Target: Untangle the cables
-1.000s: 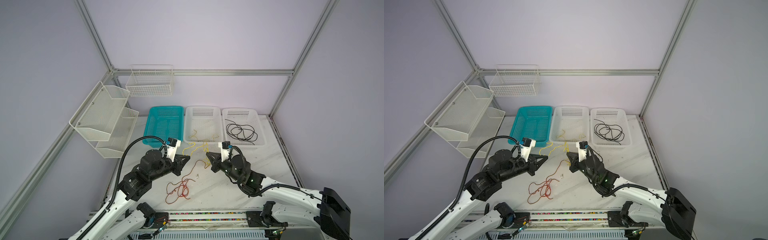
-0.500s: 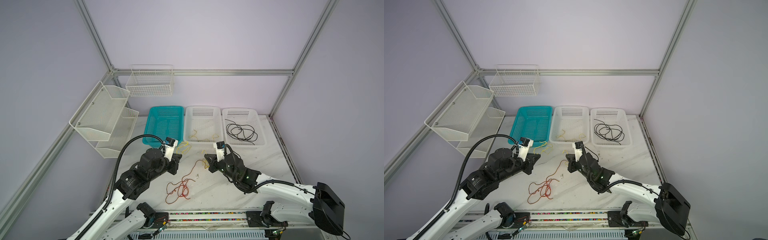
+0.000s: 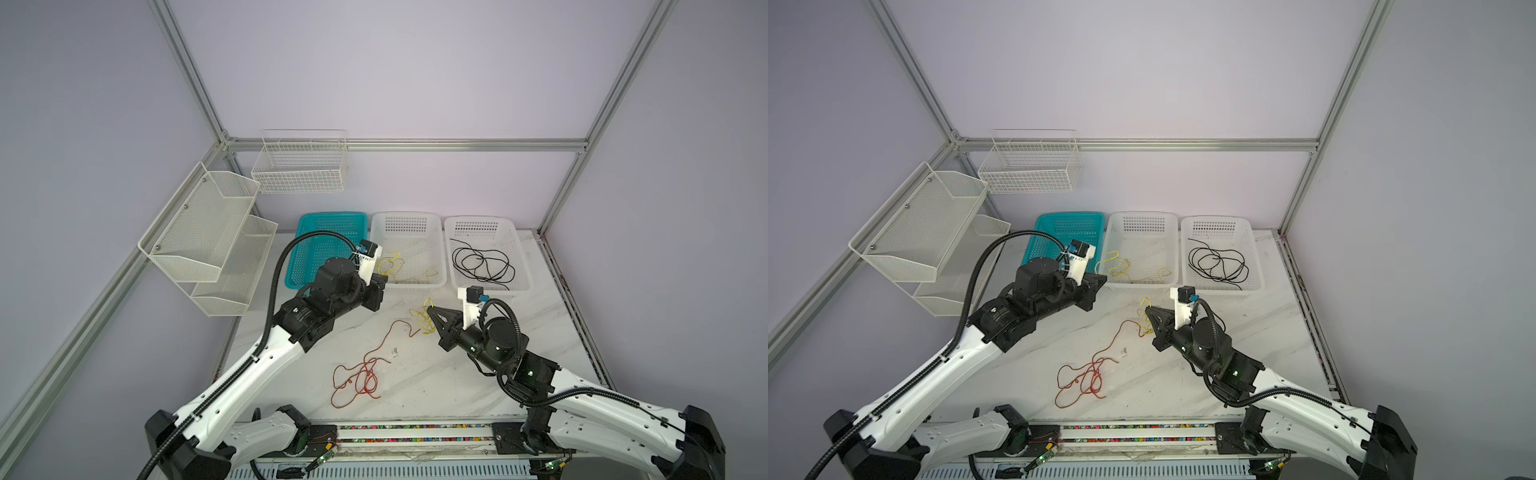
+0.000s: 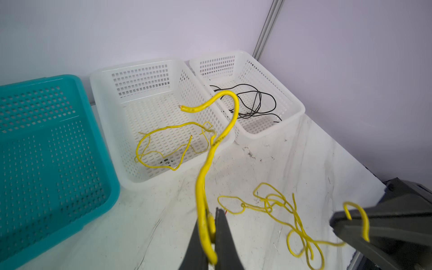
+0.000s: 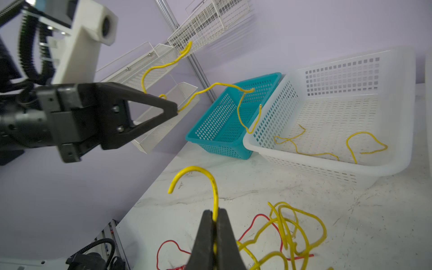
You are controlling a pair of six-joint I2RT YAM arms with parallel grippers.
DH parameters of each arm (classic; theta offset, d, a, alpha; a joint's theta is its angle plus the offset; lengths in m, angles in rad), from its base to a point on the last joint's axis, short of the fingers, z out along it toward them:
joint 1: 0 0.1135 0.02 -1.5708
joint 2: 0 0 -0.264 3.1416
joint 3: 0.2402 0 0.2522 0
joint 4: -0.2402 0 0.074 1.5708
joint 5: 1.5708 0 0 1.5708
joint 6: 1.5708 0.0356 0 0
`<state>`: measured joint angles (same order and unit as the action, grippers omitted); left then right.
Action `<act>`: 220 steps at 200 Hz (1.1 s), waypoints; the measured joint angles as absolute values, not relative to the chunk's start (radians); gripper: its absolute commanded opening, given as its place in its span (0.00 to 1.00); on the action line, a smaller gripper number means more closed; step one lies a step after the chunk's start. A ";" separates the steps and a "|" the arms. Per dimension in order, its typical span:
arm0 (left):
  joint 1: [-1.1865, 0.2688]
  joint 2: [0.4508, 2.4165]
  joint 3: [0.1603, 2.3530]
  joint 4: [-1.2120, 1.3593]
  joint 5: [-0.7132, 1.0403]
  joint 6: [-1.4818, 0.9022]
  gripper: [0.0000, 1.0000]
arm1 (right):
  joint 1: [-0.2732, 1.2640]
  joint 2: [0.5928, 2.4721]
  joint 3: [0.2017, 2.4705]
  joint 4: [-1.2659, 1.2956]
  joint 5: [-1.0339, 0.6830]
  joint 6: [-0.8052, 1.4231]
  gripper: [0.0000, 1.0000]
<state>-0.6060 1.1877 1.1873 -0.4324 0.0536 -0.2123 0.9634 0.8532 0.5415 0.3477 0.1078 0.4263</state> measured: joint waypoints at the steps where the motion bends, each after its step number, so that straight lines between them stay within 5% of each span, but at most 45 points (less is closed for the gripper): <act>1: -0.606 1.192 1.190 -0.430 0.055 -0.212 0.00 | 0.963 0.851 0.541 0.348 0.107 0.426 0.00; 45: -0.555 1.421 1.293 -0.312 0.139 -0.213 0.00 | 0.963 0.710 0.528 0.317 0.088 0.444 0.00; 77: -0.513 1.566 1.344 -0.273 0.177 -0.216 0.11 | 0.963 0.647 0.528 0.269 0.087 0.445 0.00; 110: -0.497 1.663 1.374 -0.271 0.190 -0.218 0.27 | 0.963 0.604 0.528 0.229 0.088 0.446 0.00; 130: -0.495 1.695 1.396 -0.278 0.198 -0.219 0.50 | 0.963 0.598 0.528 0.221 0.088 0.446 0.00; 172: -0.493 1.670 1.406 -0.278 0.224 -0.253 0.77 | 0.963 0.599 0.533 0.200 0.093 0.466 0.00; 220: -0.495 1.327 1.216 -0.183 0.324 -0.381 0.83 | 0.963 0.599 0.601 0.187 0.094 0.575 0.00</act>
<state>-0.4946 1.3273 1.2160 -0.1833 0.3244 -0.3805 0.9634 0.5991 0.6010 0.1871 0.0944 0.5755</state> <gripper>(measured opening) 0.821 0.054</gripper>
